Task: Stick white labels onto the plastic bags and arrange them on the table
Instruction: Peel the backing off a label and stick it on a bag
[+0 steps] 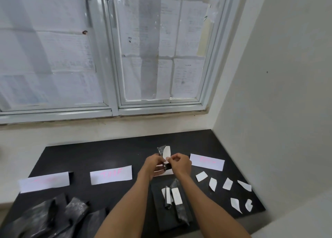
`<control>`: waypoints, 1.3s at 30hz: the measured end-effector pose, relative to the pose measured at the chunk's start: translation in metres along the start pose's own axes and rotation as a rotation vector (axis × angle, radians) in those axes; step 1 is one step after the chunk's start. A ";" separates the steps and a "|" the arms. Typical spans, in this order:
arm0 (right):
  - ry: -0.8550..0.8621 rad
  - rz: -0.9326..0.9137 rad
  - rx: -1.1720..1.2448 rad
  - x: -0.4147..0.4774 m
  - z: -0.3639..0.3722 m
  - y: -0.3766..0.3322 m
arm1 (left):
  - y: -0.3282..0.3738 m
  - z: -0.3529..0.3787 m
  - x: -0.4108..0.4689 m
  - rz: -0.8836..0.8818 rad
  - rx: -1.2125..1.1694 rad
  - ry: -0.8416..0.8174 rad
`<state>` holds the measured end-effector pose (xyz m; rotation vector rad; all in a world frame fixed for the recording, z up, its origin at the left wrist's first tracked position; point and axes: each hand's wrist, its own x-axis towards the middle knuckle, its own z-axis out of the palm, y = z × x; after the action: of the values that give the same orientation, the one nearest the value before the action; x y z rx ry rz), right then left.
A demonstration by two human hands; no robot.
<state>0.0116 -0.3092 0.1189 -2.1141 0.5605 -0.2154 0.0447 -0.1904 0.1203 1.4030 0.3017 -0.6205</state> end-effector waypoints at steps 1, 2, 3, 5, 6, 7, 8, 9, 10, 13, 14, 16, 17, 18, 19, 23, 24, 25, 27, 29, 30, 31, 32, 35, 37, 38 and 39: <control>-0.012 -0.019 0.009 -0.003 0.002 -0.003 | 0.000 -0.005 -0.002 0.001 -0.014 -0.001; -0.026 -0.035 0.017 -0.004 0.004 -0.004 | 0.000 -0.009 -0.003 0.001 -0.021 0.002; -0.041 -0.053 0.028 -0.005 0.005 -0.004 | 0.001 -0.012 -0.003 -0.002 -0.020 0.013; -0.068 -0.089 0.055 -0.008 0.007 -0.005 | 0.003 -0.017 -0.003 -0.020 -0.014 0.036; -0.071 -0.107 0.067 -0.009 0.008 -0.006 | 0.003 -0.020 -0.003 -0.025 -0.014 0.043; -0.067 -0.124 0.079 -0.011 0.009 -0.007 | 0.004 -0.022 -0.003 -0.026 -0.016 0.048; -0.060 -0.142 0.092 -0.012 0.010 -0.007 | 0.004 -0.024 -0.003 -0.027 -0.030 0.050; -0.057 -0.161 0.103 -0.014 0.010 -0.008 | 0.003 -0.026 -0.003 -0.026 -0.041 0.050; -0.059 -0.177 0.109 -0.015 0.011 -0.008 | 0.002 -0.028 -0.004 -0.024 -0.047 0.047; -0.097 -0.180 0.117 -0.017 0.011 -0.007 | -0.001 -0.032 -0.006 -0.020 -0.052 0.034; -0.106 -0.173 0.117 -0.018 0.010 -0.006 | -0.002 -0.032 -0.006 -0.021 -0.057 0.029; -0.121 -0.159 0.106 -0.019 0.009 -0.004 | -0.004 -0.032 -0.007 -0.021 -0.063 0.027; -0.125 -0.154 0.097 -0.019 0.009 -0.002 | -0.005 -0.032 -0.007 -0.016 -0.064 0.031; -0.127 -0.150 0.093 -0.019 0.009 -0.001 | -0.005 -0.031 -0.008 -0.008 -0.067 0.033; -0.125 -0.146 0.090 -0.019 0.008 0.001 | -0.006 -0.030 -0.009 -0.002 -0.068 0.035; -0.119 -0.129 0.091 -0.018 0.007 0.006 | -0.005 -0.025 -0.011 0.009 -0.057 0.040; -0.120 -0.128 0.089 -0.017 0.006 0.007 | -0.006 -0.024 -0.010 0.010 -0.057 0.046; -0.126 -0.129 0.081 -0.017 0.004 0.007 | -0.005 -0.023 -0.011 0.009 -0.055 0.052; -0.133 -0.135 0.051 -0.017 0.001 0.006 | -0.005 -0.021 -0.011 0.009 -0.047 0.056; -0.109 -0.138 0.000 -0.017 -0.002 0.005 | -0.005 -0.017 -0.012 0.016 -0.044 0.047; -0.085 -0.142 -0.037 -0.016 -0.002 0.004 | -0.005 -0.015 -0.012 0.023 -0.045 0.038; -0.054 -0.148 -0.079 -0.017 -0.003 0.003 | -0.005 -0.012 -0.013 0.033 -0.047 0.030; -0.021 -0.152 -0.110 -0.017 -0.002 0.003 | -0.005 -0.009 -0.013 0.043 -0.055 0.023; 0.065 -0.151 -0.109 -0.018 0.000 0.000 | -0.004 -0.001 -0.013 0.076 -0.078 0.013; 0.081 -0.132 -0.065 -0.016 0.000 0.000 | -0.002 0.002 -0.014 0.083 -0.073 0.018; 0.071 -0.118 -0.033 -0.014 0.000 0.001 | 0.000 0.002 -0.014 0.079 -0.077 0.024; 0.059 -0.110 -0.002 -0.012 0.000 0.003 | 0.001 0.001 -0.014 0.073 -0.078 0.032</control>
<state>-0.0005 -0.3053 0.1169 -2.1480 0.4800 -0.3407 0.0340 -0.1886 0.1286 1.3442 0.2960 -0.5220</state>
